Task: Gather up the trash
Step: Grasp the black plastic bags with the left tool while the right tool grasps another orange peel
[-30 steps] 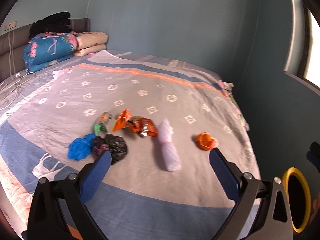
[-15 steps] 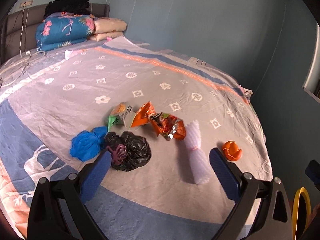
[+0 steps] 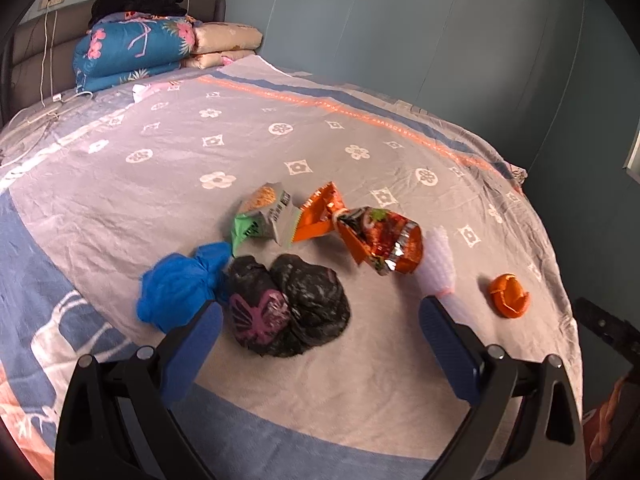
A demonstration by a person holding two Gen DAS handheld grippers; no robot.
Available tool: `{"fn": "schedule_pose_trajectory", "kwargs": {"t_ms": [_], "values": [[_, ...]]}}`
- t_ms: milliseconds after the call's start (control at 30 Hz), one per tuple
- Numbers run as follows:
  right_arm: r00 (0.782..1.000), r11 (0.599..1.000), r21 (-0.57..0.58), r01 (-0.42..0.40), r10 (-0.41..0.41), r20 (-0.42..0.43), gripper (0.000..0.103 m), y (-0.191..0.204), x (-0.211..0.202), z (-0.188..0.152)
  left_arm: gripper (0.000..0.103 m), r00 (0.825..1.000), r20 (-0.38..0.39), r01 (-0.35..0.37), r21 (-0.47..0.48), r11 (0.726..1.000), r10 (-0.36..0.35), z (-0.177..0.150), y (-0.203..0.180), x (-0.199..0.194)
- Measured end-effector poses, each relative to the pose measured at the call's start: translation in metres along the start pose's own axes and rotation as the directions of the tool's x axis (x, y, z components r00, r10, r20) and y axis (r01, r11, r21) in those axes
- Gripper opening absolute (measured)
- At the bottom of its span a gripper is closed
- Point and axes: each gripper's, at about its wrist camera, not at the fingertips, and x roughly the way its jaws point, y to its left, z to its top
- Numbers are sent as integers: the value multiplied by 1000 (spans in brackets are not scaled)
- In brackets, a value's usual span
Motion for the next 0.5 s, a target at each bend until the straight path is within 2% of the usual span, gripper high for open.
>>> {"fn": "schedule_pose_trajectory", "kwargs": {"t_ms": [133, 500], "values": [[1000, 1000, -5, 15, -15, -26, 83, 1, 27, 3, 95, 1000, -12, 11, -21, 1000, -12, 4, 5, 8], [990, 994, -8, 105, -105, -96, 83, -12, 90, 19, 95, 999, -43, -5, 5, 1000, 6, 8, 2, 30]]}}
